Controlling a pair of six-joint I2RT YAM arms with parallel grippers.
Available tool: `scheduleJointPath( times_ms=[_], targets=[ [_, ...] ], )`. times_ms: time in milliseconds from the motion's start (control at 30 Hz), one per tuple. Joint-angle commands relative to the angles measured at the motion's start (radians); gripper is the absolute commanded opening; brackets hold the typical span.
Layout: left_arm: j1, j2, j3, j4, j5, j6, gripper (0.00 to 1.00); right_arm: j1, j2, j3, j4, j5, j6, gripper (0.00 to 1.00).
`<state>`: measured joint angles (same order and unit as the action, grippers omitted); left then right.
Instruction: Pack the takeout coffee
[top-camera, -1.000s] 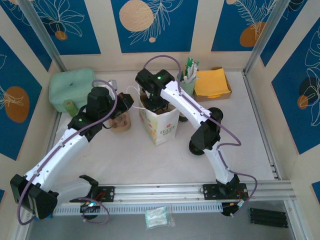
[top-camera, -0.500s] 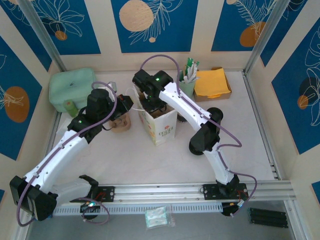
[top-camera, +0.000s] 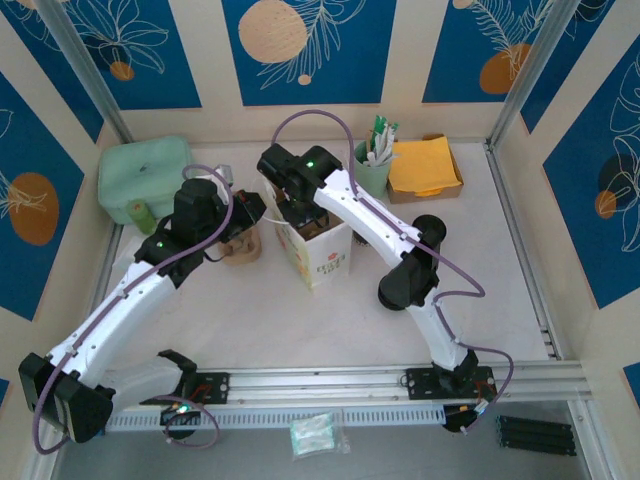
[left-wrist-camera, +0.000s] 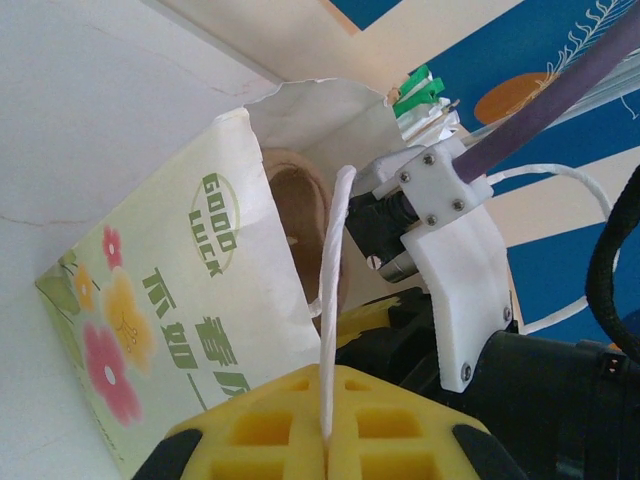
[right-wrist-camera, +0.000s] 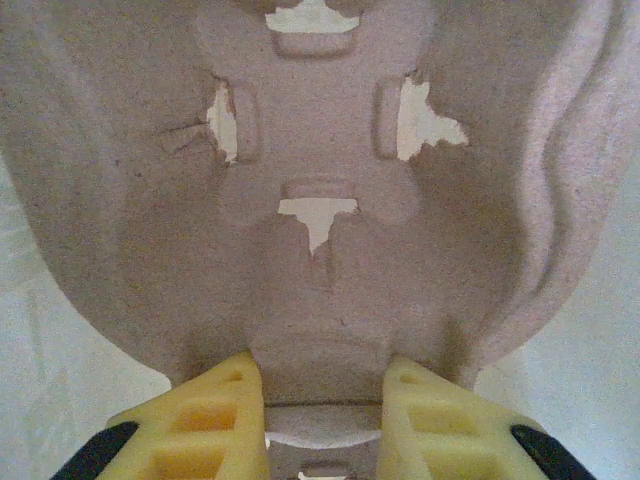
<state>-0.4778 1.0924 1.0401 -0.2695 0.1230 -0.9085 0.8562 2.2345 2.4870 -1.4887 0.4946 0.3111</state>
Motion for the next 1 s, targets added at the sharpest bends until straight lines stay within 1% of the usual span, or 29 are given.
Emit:
scheduleJointPath(
  times_ms=[0, 300, 400, 667, 800, 967],
  targets=[
    [0.004, -0.021, -0.009, 0.024, 0.007, 0.000, 0.07, 0.001, -0.042, -0.011, -0.007, -0.007, 0.009, 0.24],
    [0.005, -0.026, -0.014, 0.020, 0.003, 0.001, 0.07, -0.014, -0.042, -0.055, 0.014, -0.089, 0.034, 0.23],
    [0.004, -0.028, -0.014, 0.018, 0.003, 0.000, 0.07, -0.023, -0.043, -0.076, 0.019, -0.097, 0.040, 0.22],
    [0.004, -0.032, -0.019, 0.016, 0.001, 0.002, 0.06, -0.053, -0.058, -0.127, 0.048, -0.141, 0.061, 0.22],
    [0.004, -0.034, -0.021, 0.016, 0.000, 0.001, 0.06, -0.061, -0.052, -0.147, 0.058, -0.171, 0.067, 0.22],
    [0.004, -0.035, -0.020, 0.018, 0.004, 0.000, 0.05, -0.060, -0.041, -0.162, 0.065, -0.178, 0.069, 0.22]
  ],
)
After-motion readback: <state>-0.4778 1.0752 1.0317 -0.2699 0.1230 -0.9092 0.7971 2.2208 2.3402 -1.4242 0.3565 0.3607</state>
